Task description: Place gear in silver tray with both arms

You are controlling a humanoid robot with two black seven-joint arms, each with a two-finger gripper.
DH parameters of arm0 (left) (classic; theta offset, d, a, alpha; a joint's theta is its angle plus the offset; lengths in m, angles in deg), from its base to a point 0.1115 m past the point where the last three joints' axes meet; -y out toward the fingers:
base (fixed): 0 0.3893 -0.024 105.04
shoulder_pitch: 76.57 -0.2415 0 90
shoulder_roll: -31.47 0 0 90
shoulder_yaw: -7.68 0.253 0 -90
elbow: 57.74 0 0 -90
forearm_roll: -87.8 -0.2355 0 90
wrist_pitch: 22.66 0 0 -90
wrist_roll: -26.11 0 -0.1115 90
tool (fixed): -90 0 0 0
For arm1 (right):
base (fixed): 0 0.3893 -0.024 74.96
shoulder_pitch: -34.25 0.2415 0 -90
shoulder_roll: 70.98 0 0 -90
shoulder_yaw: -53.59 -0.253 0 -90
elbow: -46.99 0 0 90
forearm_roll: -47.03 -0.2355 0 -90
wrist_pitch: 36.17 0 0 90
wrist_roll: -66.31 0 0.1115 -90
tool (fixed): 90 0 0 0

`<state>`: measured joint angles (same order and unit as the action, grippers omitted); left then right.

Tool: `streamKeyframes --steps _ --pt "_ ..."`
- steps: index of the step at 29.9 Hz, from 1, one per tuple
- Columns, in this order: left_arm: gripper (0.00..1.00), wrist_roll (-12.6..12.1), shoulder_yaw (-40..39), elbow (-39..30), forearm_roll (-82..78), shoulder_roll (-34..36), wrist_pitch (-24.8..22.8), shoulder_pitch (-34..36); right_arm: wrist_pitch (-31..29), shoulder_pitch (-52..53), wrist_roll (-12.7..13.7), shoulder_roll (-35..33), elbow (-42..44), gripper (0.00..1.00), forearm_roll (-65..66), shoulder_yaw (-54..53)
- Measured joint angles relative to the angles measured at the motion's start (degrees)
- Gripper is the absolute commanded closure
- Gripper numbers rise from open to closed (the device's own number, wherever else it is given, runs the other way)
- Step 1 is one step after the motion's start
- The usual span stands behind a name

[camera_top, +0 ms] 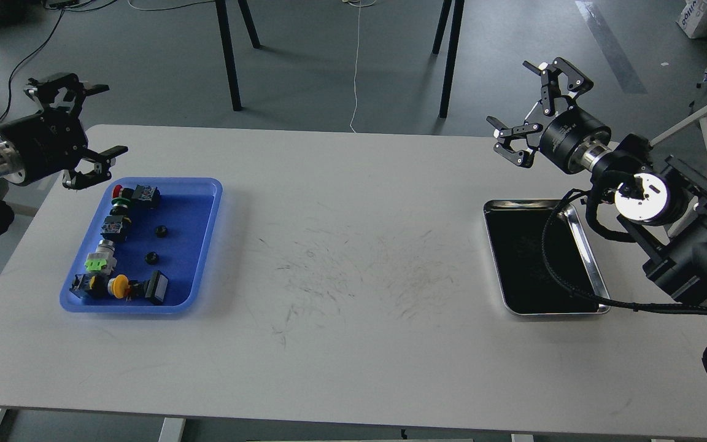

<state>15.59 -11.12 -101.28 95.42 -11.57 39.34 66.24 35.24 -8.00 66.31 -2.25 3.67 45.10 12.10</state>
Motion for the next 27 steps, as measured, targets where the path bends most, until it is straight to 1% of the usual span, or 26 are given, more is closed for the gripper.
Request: streamKeyframes --steps 1,2,4,5,7,9,10,13,16,27 --pt "0.01 -0.73 -0.47 0.36 0.09 -0.07 0.0 -0.01 0.0 -0.01 0.0 0.0 -0.05 0.01 0.0 -0.01" --pt "0.01 -0.93 -0.93 0.66 0.16 -0.15 0.0 -0.02 0.0 -0.02 0.0 0.0 -0.08 0.01 0.0 -0.04" --pt "0.01 -0.53 -1.78 1.28 0.19 -0.64 0.01 -0.07 0.02 -0.02 0.0 0.0 -0.12 0.01 0.0 -0.07" --pt "0.01 0.09 -2.11 1.55 0.22 -1.04 0.01 -0.13 0.03 -0.02 0.0 0.0 -0.12 0.01 0.0 -0.08" --pt "0.01 2.11 -2.84 1.93 0.27 -1.67 0.0 -0.21 0.05 -0.02 0.0 0.0 -0.12 0.01 0.0 -0.09" --pt "0.01 5.12 -3.8 2.17 0.17 -2.09 0.0 -0.29 0.05 -0.03 0.0 0.0 -0.11 0.01 0.0 -0.09" --pt "0.01 6.24 -3.97 2.2 -0.08 -2.25 0.0 -0.37 0.05 -0.03 0.0 0.0 -0.1 0.01 0.0 -0.09" --pt "0.01 8.04 -4.28 2.43 -0.41 -3.11 0.0 -0.51 0.06 -0.03 0.0 0.02 -0.03 0.01 0.0 -0.09" --pt "0.01 8.66 -4.56 2.66 -0.41 -3.92 0.01 -0.58 0.1 -0.03 0.0 0.04 -0.01 0.01 0.0 -0.09" --pt "0.01 8.79 -4.33 2.48 -1.89 -4.25 0.0 -0.52 0.33 -0.37 0.0 -0.62 -0.04 0.01 0.0 -0.24"
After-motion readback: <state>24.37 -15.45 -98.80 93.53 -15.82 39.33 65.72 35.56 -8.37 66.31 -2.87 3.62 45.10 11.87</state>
